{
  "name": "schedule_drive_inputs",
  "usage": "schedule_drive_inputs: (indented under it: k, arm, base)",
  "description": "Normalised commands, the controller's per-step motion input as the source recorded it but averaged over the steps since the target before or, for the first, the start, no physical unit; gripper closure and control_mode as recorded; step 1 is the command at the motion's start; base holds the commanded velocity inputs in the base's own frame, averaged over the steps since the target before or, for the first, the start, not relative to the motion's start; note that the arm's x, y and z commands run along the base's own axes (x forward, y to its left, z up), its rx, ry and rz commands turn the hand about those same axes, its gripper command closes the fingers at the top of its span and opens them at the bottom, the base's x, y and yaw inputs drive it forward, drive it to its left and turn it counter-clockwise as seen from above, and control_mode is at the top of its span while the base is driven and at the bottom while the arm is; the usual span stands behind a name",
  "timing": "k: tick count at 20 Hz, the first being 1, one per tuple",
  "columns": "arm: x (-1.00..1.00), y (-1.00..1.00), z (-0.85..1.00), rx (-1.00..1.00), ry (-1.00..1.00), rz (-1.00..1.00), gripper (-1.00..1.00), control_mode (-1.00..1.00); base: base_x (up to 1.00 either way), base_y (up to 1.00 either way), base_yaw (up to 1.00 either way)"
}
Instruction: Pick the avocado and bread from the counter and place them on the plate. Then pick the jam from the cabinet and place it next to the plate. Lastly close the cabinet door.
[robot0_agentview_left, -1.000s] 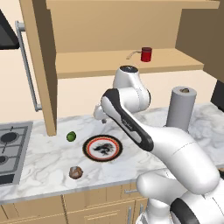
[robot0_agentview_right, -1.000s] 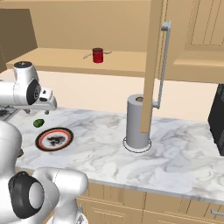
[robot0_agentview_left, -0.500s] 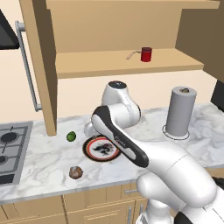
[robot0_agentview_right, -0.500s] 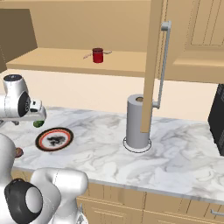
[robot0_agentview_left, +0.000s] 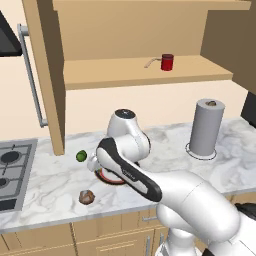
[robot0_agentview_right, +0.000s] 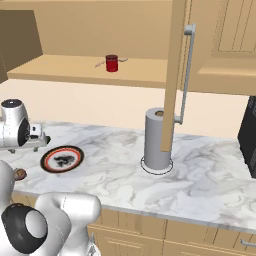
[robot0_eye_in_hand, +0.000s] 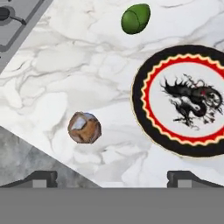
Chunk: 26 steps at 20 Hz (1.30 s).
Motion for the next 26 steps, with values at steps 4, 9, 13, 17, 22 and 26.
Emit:
schedule_drive_inputs:
  k: [4,9,13,17,22,26]
  arm:
    - [0.0,0.39,-0.3,0.04,0.12,0.01,-1.0,-1.0]
    - [0.0,0.37,-0.27,0.01,0.17,0.0,-1.0,-1.0]
    - [0.0,0.32,-0.26,0.0,0.16,0.0,-1.0,-1.0]
    - [0.0,0.21,-0.28,0.0,0.03,0.0,-1.0,-1.0]
    - [-0.06,0.08,-0.37,0.0,-0.02,0.0,-1.0,-1.0]
    - [-0.13,0.04,-0.34,0.0,-0.05,0.0,-1.0,-1.0]
  base:
    - [0.0,0.0,0.0]
    - [0.0,0.0,0.0]
    - [0.0,0.0,0.0]
    - [0.0,0.0,0.0]
    - [0.0,0.0,0.0]
    - [0.0,0.0,0.0]
